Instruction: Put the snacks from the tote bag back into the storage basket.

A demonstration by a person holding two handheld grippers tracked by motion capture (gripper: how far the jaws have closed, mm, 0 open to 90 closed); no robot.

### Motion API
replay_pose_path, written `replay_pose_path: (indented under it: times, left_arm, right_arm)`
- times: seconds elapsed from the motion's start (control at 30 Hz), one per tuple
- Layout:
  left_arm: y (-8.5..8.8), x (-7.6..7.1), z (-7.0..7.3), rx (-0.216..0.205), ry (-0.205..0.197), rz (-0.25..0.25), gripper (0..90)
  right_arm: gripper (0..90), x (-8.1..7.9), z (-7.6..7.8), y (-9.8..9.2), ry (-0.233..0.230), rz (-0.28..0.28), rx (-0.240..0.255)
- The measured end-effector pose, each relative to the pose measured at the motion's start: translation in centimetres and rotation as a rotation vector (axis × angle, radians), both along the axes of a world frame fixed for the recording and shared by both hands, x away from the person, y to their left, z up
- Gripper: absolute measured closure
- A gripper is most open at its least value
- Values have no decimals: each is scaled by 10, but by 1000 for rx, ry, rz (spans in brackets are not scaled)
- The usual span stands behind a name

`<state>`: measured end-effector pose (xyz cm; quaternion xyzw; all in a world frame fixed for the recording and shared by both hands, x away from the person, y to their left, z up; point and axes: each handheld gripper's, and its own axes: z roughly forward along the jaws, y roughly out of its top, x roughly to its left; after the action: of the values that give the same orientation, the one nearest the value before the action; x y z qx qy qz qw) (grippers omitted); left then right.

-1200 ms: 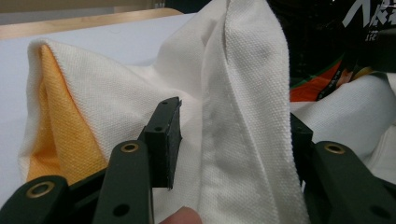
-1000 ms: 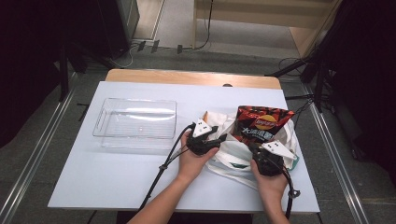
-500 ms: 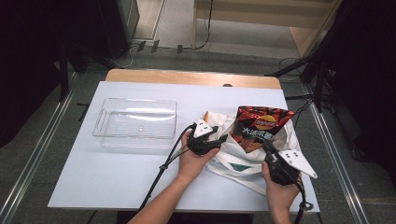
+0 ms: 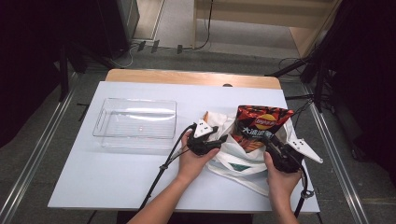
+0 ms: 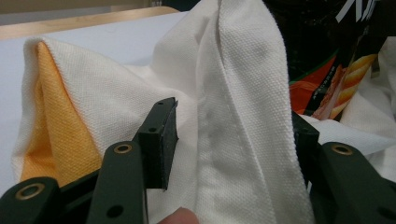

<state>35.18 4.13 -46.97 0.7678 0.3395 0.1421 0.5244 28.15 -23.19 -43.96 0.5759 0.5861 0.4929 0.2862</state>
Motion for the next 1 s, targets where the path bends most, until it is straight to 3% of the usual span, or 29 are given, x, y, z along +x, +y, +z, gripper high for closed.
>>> replay_pose_path:
  times: [0.07, 0.13, 0.23, 0.37, 0.47, 0.63, 0.67, 0.83, 0.9, 1.0]
  left_arm:
    - [0, 0, 0, -1, 0, -1, 483]
    - [-1, 0, 0, -2, 0, -2, 478]
    - [-1, -1, 0, 1, -1, -1, 474]
    - [-1, 0, 0, 8, -3, 5, 482]
    - [-2, -1, 0, 10, -6, 10, 480]
    - [-4, -1, 0, 25, -8, 12, 475]
    - [-4, -1, 0, 29, -11, 12, 474]
    - [-5, -2, 1, 35, -16, 13, 465]
    - [-4, -3, 2, 29, -21, 17, 452]
    - [-1, -4, 5, 9, 3, 21, 458]
  right_arm:
    - [839, 1, 2, 4, -11, 4, -21]
    - [897, 2, 3, 7, -21, 11, -45]
    - [900, 1, 6, 8, -31, 19, -30]
    - [900, -4, 19, 7, -95, 17, -21]
    - [900, -8, 33, 3, -133, 11, 32]
    - [900, -11, 46, 6, -182, -1, 14]
    - [900, -11, 49, 6, -188, -1, 11]
    - [900, -10, 67, 3, -212, -18, 93]
    - [900, -10, 72, 4, -230, -29, 85]
    - [900, -13, 75, 4, -241, -39, 82]
